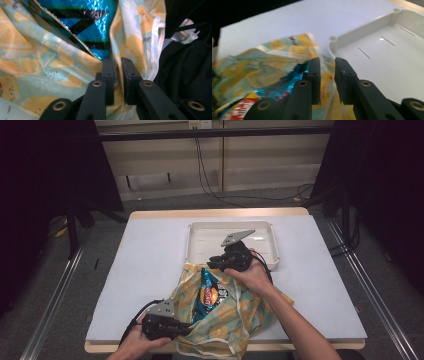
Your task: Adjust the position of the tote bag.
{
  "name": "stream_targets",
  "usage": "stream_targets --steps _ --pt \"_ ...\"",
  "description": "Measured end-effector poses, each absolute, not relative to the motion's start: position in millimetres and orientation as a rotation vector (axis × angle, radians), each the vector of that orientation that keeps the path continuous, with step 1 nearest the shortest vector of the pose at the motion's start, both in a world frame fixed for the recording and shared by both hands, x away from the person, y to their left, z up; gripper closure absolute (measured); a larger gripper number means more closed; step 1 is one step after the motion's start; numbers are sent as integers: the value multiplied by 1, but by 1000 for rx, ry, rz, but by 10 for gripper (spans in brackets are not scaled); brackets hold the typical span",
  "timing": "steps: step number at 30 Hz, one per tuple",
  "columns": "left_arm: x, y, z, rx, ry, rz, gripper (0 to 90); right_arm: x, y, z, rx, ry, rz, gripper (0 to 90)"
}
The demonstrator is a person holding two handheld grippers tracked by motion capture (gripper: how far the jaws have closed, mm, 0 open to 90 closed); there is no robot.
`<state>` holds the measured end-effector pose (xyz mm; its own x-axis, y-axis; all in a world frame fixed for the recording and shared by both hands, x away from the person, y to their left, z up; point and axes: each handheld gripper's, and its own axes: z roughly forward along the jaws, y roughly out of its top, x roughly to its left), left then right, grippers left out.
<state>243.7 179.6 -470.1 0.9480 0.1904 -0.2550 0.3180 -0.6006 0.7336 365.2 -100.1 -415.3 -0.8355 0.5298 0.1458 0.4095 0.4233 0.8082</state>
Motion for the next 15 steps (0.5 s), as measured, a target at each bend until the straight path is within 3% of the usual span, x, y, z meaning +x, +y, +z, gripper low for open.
stream_targets --steps 5,15 --pt "249 186 -459 2151 359 -175 762 355 -97 -398 796 2559 1460 765" --pt "260 194 -445 2009 401 -168 753 341 -82 -398 725 2613 1471 796"
